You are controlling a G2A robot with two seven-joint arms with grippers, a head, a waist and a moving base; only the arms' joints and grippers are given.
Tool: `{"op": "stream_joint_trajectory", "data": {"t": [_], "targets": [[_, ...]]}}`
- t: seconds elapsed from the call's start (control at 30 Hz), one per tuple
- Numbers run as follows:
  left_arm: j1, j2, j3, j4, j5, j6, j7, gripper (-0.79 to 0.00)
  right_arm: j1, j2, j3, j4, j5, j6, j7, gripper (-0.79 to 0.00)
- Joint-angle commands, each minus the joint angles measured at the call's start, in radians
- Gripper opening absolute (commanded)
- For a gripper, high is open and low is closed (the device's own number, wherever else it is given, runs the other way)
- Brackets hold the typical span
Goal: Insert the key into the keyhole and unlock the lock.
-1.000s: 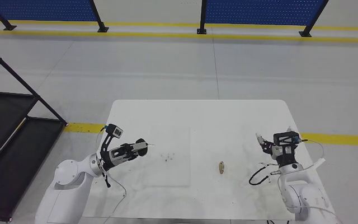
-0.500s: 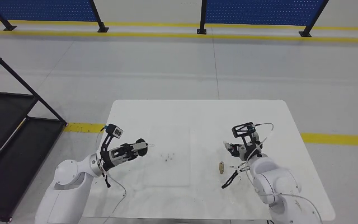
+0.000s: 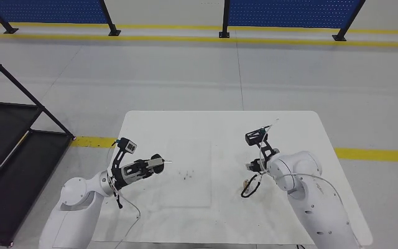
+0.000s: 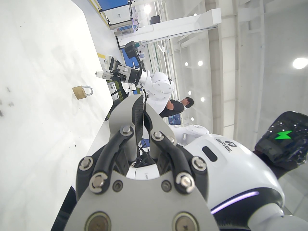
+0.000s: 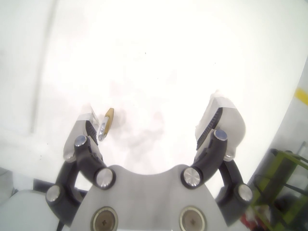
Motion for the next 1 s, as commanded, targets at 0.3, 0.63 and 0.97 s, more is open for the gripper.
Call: {"op": "stream_joint_trajectory", "data": {"t": [0.3, 0.63, 0.97], "targets": [[0.0, 0.0, 0.0, 0.0, 0.0, 0.0, 0.0, -0.785, -0.001, 0.0, 0.0, -0.001, -0.001, -0.001, -0.002, 0.0], [0.0, 0.0, 0.0, 0.0, 0.0, 0.0, 0.0, -0.785, 0.045, -0.01, -0.017, 0.037, 0.091, 0.044, 0.084, 0.0], [0.0, 0.0, 0.0, 0.0, 0.0, 0.0, 0.0, -0.785, 0.108, 0.016, -0.137, 0.092, 0.187, 0.094, 0.084, 0.0]]}}
